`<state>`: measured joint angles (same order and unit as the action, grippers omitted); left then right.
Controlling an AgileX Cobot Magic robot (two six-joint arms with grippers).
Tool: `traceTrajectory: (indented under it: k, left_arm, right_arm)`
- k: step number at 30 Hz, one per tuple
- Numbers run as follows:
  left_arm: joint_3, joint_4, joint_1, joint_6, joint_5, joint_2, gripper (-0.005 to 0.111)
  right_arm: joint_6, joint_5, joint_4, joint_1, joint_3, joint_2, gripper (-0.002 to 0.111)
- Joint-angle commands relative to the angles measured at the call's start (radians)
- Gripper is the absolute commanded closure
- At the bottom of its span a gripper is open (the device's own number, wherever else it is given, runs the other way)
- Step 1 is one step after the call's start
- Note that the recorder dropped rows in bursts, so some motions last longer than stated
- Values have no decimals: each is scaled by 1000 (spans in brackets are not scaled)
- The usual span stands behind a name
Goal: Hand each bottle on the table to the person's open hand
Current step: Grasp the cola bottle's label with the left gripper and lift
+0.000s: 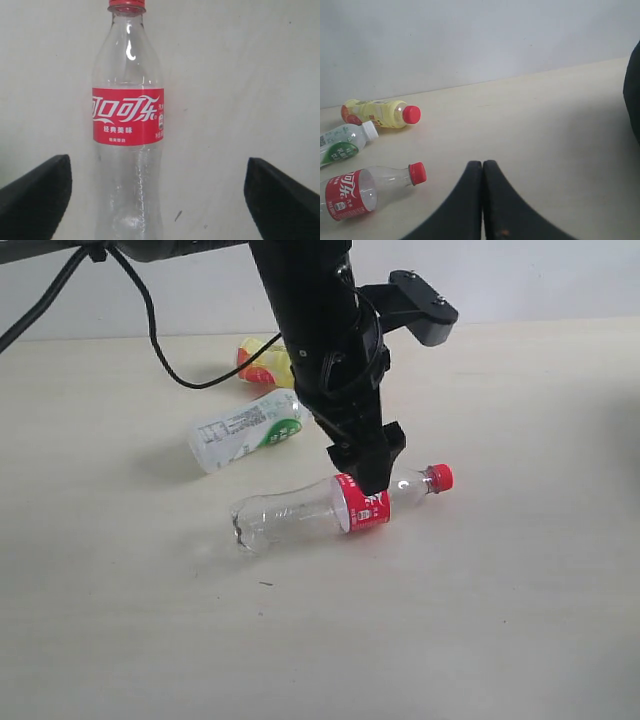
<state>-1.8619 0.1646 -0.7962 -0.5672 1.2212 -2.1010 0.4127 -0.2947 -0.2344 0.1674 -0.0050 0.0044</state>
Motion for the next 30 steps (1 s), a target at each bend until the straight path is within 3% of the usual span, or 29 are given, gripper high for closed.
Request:
traceTrajectory:
  k: [1, 30]
  left_arm:
    - [4, -12, -4, -8, 0, -34, 18]
    - [4, -105, -4, 13, -25, -169, 18]
  right_arm:
    - [-1, 8, 0, -5, 5, -4, 108]
    - [-1, 8, 0, -5, 5, -4, 108]
